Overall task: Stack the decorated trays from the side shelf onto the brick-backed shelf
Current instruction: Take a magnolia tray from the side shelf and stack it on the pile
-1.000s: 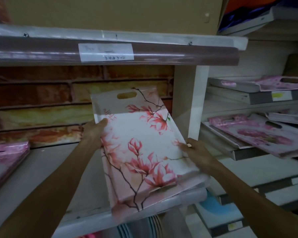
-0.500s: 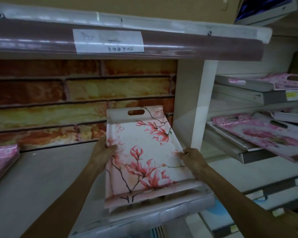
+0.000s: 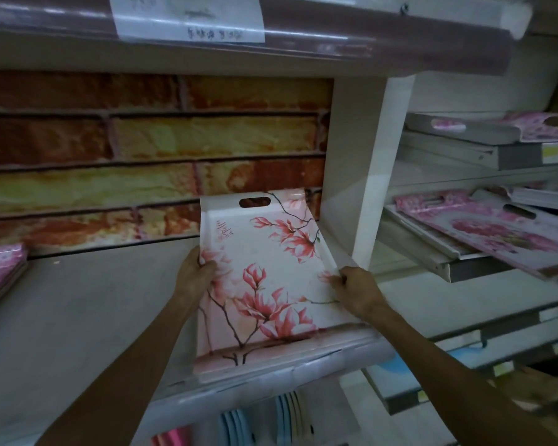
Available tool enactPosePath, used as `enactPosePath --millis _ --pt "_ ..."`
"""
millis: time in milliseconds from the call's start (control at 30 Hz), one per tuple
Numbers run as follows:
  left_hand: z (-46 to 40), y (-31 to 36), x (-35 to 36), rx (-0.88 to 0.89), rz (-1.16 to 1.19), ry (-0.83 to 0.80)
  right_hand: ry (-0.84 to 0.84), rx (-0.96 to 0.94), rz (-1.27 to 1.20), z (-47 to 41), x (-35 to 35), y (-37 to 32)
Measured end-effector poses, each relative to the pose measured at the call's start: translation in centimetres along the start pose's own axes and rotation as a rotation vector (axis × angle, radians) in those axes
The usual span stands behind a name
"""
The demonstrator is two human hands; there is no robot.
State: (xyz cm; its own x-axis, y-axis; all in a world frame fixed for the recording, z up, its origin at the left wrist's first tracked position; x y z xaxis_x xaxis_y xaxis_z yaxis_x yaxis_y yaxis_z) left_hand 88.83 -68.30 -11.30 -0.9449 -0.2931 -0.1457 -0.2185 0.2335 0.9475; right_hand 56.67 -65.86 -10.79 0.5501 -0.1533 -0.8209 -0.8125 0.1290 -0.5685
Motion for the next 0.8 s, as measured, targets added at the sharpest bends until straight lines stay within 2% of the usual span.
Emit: enactPosePath --millis 433,633,800 --pt "0.1 -1.1 0.7 0.009 -0.422 -0.027 -0.017 0.020 0.027 0.2 1.4 1.1" --pt "0.0 -1.1 0.7 0.026 -0.502 -0.048 -0.034 0.035 0.026 0.2 1.7 1.5" --pt "-0.4 -0.4 0.2 -0.019 -0.588 -0.137 -0.025 0.008 0.066 0.2 1.1 1.1"
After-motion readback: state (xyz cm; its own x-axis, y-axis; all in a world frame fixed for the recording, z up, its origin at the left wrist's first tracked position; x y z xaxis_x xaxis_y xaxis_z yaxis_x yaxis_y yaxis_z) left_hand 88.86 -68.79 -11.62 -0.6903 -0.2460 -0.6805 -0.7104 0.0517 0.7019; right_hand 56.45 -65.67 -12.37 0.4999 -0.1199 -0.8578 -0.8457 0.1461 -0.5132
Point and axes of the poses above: each hand's wrist, its own z-axis away from the middle knuckle, its own x-axis out of the palm, y = z × x, the point moved 5 cm from there along -z, towards the middle knuckle, and after that the axes turned 8 degrees about x, right-handed, at the moved point
